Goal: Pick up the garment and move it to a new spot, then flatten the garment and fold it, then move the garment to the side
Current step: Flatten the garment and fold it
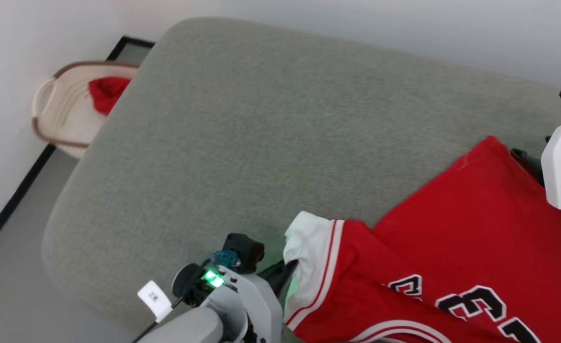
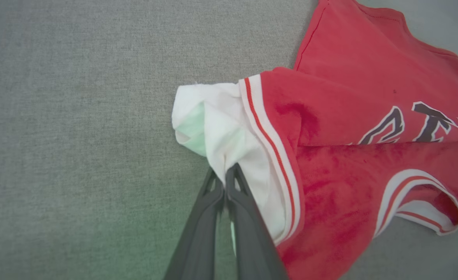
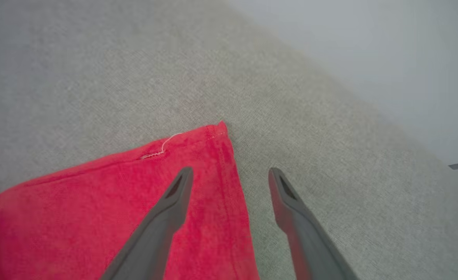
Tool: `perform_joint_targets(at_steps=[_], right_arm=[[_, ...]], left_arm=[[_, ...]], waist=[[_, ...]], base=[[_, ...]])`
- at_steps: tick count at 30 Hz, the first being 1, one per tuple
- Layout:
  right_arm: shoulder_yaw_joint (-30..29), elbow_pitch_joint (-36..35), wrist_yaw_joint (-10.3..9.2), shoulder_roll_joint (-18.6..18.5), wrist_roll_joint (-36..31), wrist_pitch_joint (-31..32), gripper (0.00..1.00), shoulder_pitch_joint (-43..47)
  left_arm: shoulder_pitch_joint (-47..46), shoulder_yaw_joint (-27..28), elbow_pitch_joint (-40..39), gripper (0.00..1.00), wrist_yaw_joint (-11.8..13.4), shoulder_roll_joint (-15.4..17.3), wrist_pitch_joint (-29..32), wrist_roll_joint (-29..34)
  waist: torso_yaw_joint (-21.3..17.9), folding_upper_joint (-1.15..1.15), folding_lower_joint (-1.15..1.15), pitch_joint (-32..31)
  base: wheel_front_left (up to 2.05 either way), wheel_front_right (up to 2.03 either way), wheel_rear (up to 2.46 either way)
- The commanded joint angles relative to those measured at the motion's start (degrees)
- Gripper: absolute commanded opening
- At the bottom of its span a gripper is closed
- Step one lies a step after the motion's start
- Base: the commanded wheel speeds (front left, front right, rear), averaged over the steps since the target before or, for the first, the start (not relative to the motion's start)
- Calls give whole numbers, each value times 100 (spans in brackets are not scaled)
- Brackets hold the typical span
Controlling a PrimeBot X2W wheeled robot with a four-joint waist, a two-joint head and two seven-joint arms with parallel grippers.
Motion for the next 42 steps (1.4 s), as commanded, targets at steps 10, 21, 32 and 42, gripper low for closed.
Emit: perform_joint_targets(at_steps=[10, 21, 32, 42], right_arm=[[828, 1227, -2, 4, 484, 784, 100, -722], [1125, 2357, -4, 320, 805, 1748, 0, -837], [1054, 2530, -5, 523, 799, 1184, 0, -1344], [1206, 2009, -4, 468, 977, 714, 0, -1734]], left_arm=[[-245, -81, 314, 0, -238, -378, -130, 49], [-285, -69, 604, 0, -363, -537, -240, -39], [-350, 12, 740, 0, -406, -372, -131, -169], [-753, 149, 185, 0, -321, 507, 783, -318]], waist=[[679, 0, 0, 625], [747, 0, 0, 704], [410, 0, 0, 452], [-200, 0, 0, -35]], base=[[0, 0, 0], [0, 0, 0], [0, 0, 0], [0, 0, 0]])
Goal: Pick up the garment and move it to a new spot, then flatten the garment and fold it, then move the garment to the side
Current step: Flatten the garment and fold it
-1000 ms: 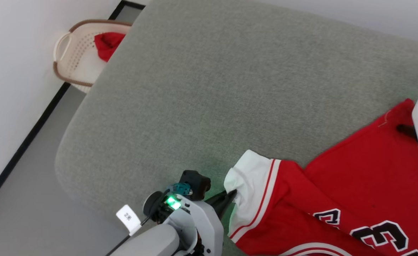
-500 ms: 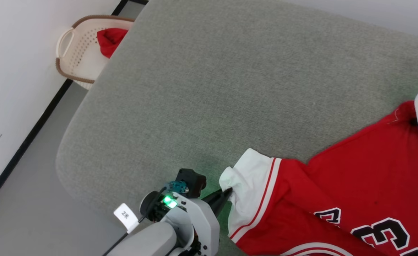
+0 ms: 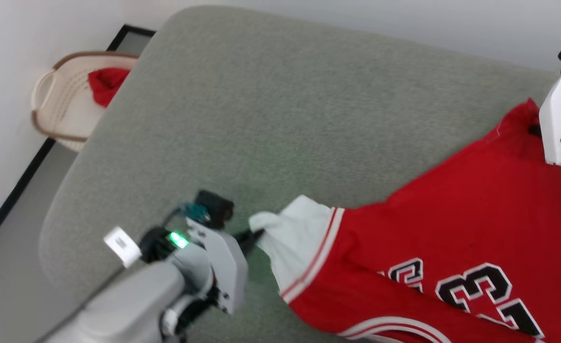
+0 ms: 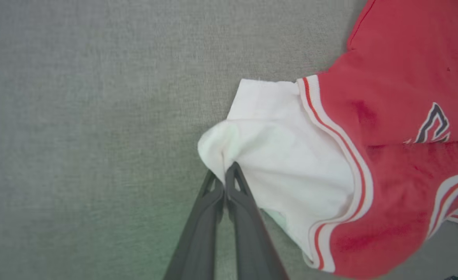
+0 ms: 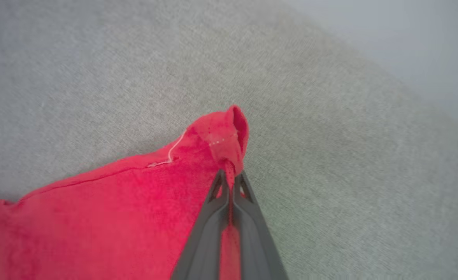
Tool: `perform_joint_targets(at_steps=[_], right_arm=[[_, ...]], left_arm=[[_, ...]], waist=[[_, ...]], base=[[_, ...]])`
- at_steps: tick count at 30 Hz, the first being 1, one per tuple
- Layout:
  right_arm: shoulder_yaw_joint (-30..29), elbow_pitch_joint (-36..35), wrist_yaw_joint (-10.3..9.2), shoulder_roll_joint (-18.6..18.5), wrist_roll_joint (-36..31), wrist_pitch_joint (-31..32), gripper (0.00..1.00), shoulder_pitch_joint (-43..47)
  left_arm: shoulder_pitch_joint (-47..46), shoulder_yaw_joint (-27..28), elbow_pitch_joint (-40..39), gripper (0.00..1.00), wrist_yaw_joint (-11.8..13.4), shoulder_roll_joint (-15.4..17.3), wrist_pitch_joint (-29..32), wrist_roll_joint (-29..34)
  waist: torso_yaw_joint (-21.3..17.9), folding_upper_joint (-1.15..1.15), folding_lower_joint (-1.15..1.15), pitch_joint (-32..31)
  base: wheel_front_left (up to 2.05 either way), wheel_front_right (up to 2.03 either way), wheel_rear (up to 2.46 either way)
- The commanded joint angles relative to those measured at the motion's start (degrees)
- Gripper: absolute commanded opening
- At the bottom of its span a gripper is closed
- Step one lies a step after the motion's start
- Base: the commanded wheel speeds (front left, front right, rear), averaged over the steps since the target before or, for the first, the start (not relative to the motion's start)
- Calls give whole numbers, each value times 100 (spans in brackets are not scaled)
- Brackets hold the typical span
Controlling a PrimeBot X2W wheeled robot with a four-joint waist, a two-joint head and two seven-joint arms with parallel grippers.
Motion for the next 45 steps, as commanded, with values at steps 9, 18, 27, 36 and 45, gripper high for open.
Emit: perform_joint_targets(at_steps=[9, 18, 27, 36, 45], right_arm=[[104, -472, -6, -70, -15, -784, 0, -329], [120, -583, -6, -40, -221, -1536, 0, -605], [-117, -242, -7, 203, -623, -2395, 0, -952], [-294, -17, -7, 346, -870, -2760, 0, -1251], [-439, 91, -7, 446, -876, -2897, 0, -1372]], left_arm=[[-1008, 308, -283, 0, -185, 813, 797, -55], [-2458, 520, 624, 0, -787, 910, 1161, 186], [-3689, 445, 1833, 0, -1072, 677, 946, 623], [-4624, 379, 2733, 0, -1123, 412, 448, 982], [-5221, 304, 3464, 0, -1135, 36, 15, 1055]], waist=[[-847, 0, 0, -724], [-1423, 0, 0, -1165], [-1919, 0, 0, -1529], [-2161, 0, 0, -1668], [-2277, 0, 0, -1658]], base=[[0, 0, 0], [0, 0, 0], [0, 0, 0], [0, 0, 0], [0, 0, 0]])
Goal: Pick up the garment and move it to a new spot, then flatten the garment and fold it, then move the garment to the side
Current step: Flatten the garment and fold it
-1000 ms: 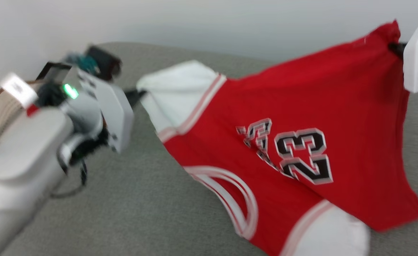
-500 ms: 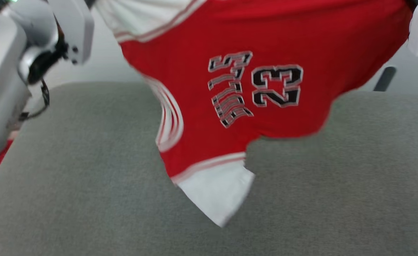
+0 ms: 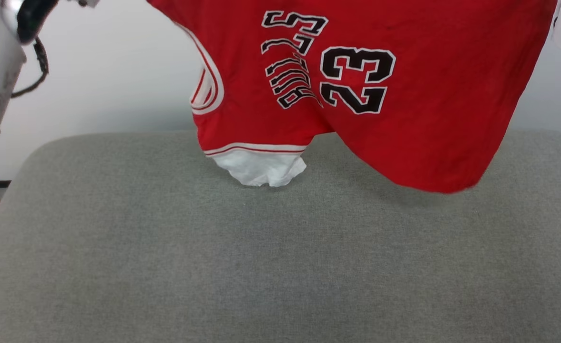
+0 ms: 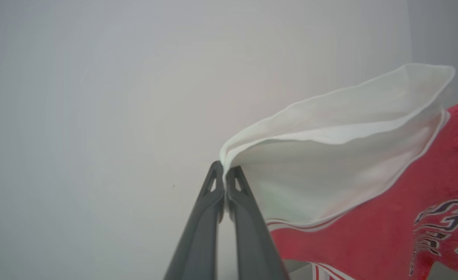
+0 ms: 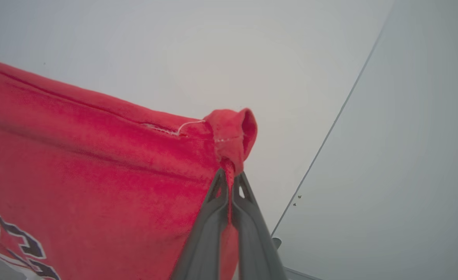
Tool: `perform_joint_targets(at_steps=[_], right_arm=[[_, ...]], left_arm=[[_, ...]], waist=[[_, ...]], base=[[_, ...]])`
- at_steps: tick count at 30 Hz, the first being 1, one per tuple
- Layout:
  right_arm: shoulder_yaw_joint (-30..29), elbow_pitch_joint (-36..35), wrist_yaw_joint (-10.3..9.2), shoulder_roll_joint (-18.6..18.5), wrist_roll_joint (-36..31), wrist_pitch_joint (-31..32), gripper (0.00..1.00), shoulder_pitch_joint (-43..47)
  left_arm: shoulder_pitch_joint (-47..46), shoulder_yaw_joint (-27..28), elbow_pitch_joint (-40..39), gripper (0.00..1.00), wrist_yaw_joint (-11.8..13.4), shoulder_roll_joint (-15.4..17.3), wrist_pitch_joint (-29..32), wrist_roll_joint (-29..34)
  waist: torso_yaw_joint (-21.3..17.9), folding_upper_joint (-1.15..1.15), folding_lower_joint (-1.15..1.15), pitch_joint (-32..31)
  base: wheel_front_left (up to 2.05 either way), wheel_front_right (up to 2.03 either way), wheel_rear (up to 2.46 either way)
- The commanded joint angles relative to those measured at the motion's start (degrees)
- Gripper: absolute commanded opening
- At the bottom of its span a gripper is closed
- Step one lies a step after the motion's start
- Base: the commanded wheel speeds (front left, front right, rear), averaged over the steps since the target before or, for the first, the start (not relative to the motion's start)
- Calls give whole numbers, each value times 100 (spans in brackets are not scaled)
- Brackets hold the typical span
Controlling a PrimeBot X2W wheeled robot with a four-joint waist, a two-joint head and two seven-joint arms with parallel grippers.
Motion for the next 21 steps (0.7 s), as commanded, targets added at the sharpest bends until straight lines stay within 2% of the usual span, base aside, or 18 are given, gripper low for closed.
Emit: perform_joint_targets(at_steps=[1, 8, 11, 15, 21], right_arm=[[-13, 17, -8, 9, 0, -28, 0, -44], [-120, 5, -8, 90, 13, -114, 0, -68], [-197, -14, -8, 92, -46, -252, 0, -209], [-305, 32, -8, 168, -245, -634, 0, -499], [-580, 286, -8, 362, -720, -1344, 0, -1213]], left_arm=[[-80, 2, 57, 0, -5, 10, -44, 1], [-356, -91, 380, 0, -4, -92, -356, -32], [-612, -64, 547, 0, 25, -118, -566, 46], [-1050, -51, 758, 0, 149, -167, -921, 216], [-1978, -2, 961, 0, 206, -237, -1450, 436]], waist=[[-14, 0, 0, 28], [-51, 0, 0, 302], [-52, 0, 0, 605], [-53, 0, 0, 1155], [-98, 0, 0, 2216]], base=[[0, 0, 0], [0, 0, 0], [0, 0, 0], [0, 0, 0], [0, 0, 0]])
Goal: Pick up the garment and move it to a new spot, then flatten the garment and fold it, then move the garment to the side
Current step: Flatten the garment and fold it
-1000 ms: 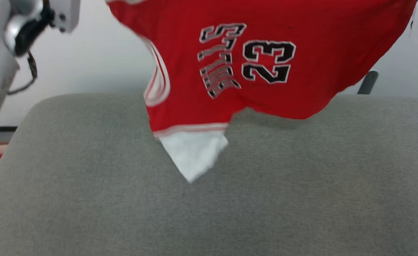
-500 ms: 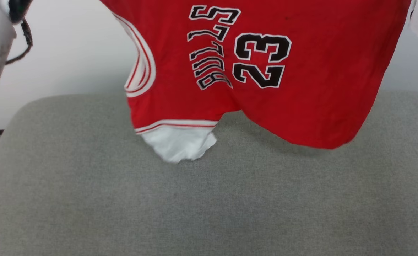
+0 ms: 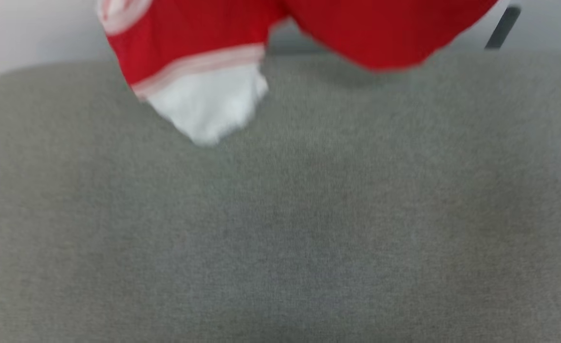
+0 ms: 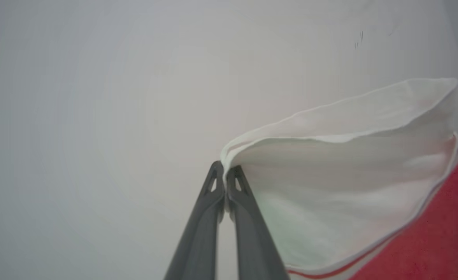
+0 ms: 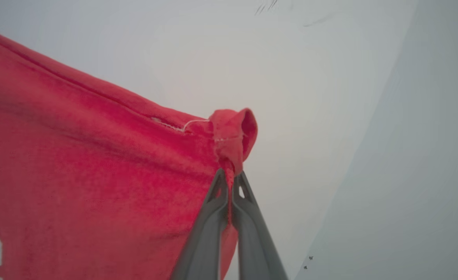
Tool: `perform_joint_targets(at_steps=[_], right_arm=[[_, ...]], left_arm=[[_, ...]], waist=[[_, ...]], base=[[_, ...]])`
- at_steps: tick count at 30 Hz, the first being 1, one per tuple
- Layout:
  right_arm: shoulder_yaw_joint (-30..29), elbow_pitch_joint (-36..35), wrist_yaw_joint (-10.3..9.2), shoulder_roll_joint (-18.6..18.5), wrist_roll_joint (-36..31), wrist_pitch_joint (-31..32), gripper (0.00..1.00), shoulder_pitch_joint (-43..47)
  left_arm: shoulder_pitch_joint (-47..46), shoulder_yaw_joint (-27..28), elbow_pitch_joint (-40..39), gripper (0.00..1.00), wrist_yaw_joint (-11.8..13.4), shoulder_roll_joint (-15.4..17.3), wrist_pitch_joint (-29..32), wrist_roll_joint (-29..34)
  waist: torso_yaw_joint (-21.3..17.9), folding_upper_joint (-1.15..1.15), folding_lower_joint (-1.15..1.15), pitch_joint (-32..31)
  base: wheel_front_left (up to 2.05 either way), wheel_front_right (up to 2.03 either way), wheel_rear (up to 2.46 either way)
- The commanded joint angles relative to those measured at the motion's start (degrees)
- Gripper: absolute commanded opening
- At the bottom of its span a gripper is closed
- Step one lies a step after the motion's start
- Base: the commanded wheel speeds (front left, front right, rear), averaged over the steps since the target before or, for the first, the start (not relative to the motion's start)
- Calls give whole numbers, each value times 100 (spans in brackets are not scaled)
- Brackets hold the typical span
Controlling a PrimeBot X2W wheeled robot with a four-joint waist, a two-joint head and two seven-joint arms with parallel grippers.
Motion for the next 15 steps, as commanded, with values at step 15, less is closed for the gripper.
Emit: perform_joint_targets(at_steps=[15], right_arm=[[-689, 930, -7, 330, -1387, -1298, 0, -1449]], left_arm=[[-1551, 358, 126, 0, 193, -199, -828, 305]], waist=[[282, 0, 0, 3437]], base=[[0, 0, 0]])
